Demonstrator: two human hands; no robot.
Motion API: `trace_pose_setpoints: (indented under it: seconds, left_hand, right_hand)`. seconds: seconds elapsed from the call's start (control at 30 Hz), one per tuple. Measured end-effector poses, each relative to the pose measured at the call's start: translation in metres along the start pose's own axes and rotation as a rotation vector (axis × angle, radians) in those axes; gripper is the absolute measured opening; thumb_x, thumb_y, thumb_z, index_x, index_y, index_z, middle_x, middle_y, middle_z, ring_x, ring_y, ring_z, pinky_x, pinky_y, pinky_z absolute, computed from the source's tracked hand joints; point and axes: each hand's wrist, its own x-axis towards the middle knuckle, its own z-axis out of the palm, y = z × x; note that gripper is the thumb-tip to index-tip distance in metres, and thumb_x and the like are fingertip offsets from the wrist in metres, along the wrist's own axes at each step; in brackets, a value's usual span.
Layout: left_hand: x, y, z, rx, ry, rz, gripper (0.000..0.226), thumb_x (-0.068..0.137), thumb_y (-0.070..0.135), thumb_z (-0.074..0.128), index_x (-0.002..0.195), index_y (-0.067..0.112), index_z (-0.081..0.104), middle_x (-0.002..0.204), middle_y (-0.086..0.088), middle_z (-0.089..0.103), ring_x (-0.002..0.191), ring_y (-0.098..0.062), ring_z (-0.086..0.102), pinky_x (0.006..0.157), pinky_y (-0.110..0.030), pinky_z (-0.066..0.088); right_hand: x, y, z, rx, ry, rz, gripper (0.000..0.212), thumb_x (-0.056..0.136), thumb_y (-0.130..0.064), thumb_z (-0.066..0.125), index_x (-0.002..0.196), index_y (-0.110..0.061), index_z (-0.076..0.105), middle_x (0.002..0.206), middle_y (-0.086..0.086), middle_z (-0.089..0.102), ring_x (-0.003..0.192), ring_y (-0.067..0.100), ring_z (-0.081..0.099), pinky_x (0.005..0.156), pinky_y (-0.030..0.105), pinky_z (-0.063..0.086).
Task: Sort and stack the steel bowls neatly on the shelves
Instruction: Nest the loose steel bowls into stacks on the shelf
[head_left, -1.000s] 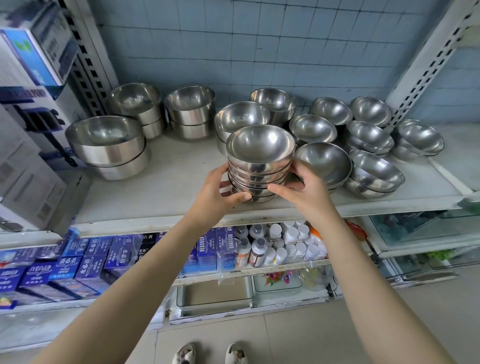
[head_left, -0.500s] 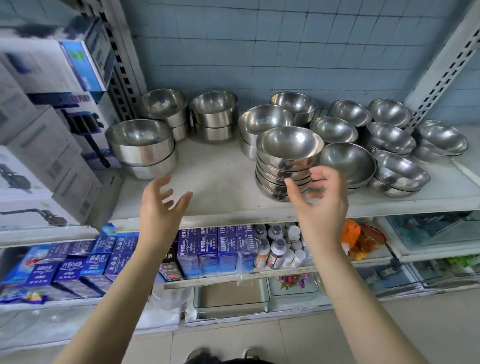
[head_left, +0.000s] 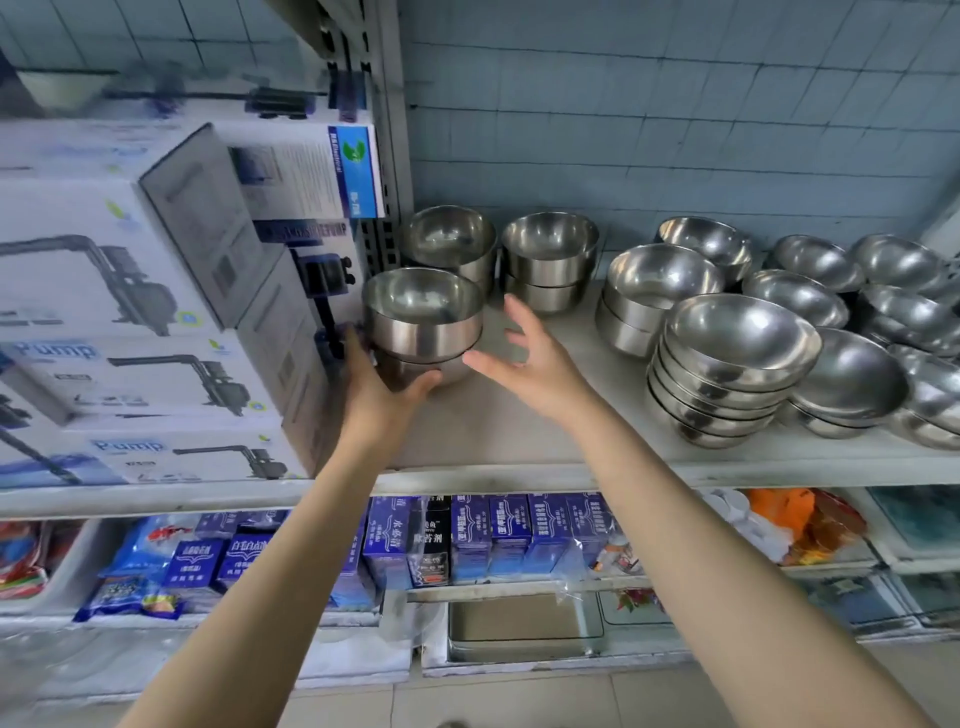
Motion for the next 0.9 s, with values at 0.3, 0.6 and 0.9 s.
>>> trace_pose_setpoints:
  seconds: [0.3, 0.6, 0.9]
  left_hand:
    - [-0.016, -0.011, -0.013, 0.016, -0.045, 0.104, 0.105, 0.065, 0.026, 0.091, 0.151, 0.021, 0.030, 0.144, -0.005, 0.048, 0.131, -0.023, 0.051, 0.110, -0.046, 0.042]
    - [-0.023, 0.000, -0.019, 0.014, -0.155, 0.106, 0.125, 0.065, 0.031, 0.090, 0.158, 0.027, 0.006, 0.149, 0.016, 0.037, 0.135, -0.002, 0.038, 0.103, -0.006, 0.031]
    - [-0.040, 0.005, -0.017, 0.042, 0.071, 0.030, 0.123, 0.056, 0.042, 0.089, 0.154, 0.036, 0.016, 0.144, 0.006, 0.052, 0.126, -0.021, 0.056, 0.108, -0.040, 0.045]
  right_hand:
    - [0.011, 0.002, 0.007, 0.061, -0.064, -0.021, 0.108, 0.067, -0.029, 0.090, 0.154, -0.031, 0.026, 0.143, -0.012, 0.050, 0.129, 0.009, 0.051, 0.101, 0.025, 0.048]
    - [0.017, -0.018, -0.022, 0.042, -0.149, -0.011, 0.096, 0.079, -0.046, 0.076, 0.156, -0.021, 0.024, 0.157, -0.009, 0.035, 0.133, -0.001, 0.042, 0.116, 0.032, 0.034]
    - [0.097, 0.000, -0.022, 0.146, 0.044, -0.002, 0.082, 0.081, -0.051, 0.072, 0.150, -0.023, 0.037, 0.152, -0.004, 0.043, 0.136, 0.010, 0.044, 0.109, 0.027, 0.039]
